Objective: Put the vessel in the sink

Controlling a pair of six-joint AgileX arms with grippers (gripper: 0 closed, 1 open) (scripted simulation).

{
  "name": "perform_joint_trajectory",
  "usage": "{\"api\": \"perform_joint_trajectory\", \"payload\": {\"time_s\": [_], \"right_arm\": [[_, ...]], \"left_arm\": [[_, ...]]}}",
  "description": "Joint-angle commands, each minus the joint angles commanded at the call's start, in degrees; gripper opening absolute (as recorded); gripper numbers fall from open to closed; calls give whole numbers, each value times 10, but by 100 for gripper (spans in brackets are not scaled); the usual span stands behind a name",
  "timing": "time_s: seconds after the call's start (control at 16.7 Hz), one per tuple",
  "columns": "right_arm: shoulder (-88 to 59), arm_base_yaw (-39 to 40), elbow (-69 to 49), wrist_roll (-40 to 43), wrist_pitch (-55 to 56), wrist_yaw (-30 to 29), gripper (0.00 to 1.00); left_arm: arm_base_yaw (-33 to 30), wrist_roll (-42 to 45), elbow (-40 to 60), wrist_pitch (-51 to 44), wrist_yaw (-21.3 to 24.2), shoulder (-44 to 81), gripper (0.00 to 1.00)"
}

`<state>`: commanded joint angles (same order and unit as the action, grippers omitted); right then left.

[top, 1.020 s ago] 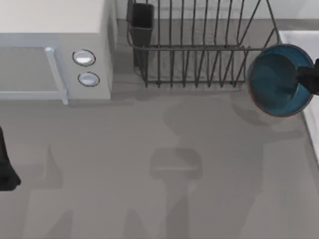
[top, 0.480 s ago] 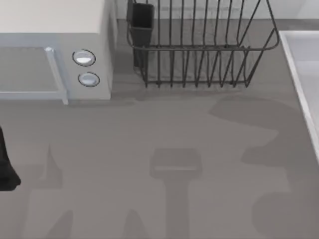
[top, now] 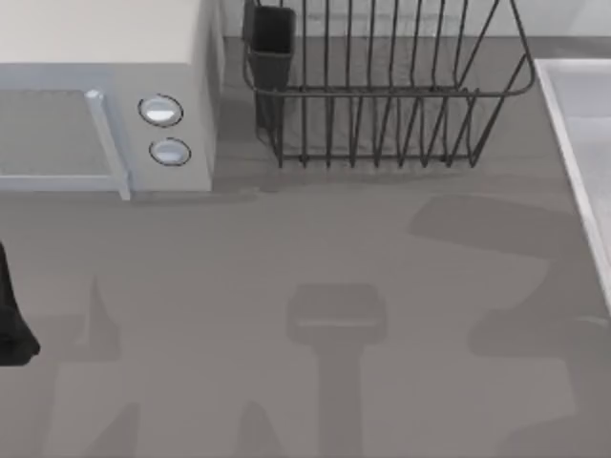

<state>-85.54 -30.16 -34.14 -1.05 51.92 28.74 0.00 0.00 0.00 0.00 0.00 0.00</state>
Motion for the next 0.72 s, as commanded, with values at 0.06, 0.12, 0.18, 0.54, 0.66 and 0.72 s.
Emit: {"api": "perform_joint_trajectory", "payload": {"time_s": [0.06, 0.12, 0.18, 0.54, 0.66, 0.72], "right_arm": [[0, 0, 0, 0, 0, 0, 0], [-2, 2, -2, -1, -1, -1, 0], [-4, 2, -2, -1, 0, -1, 0], [-131, -5, 14, -1, 133, -1, 0], [-204, -6, 24, 0, 221, -1, 0], [-241, -6, 29, 1, 267, -1, 0]], "left_arm": [[0, 0, 0, 0, 0, 0, 100], [0, 0, 0, 0, 0, 0, 100], [0, 0, 0, 0, 0, 0, 100], [0, 0, 0, 0, 0, 0, 100], [0, 0, 0, 0, 0, 0, 100], [0, 0, 0, 0, 0, 0, 100]]}}
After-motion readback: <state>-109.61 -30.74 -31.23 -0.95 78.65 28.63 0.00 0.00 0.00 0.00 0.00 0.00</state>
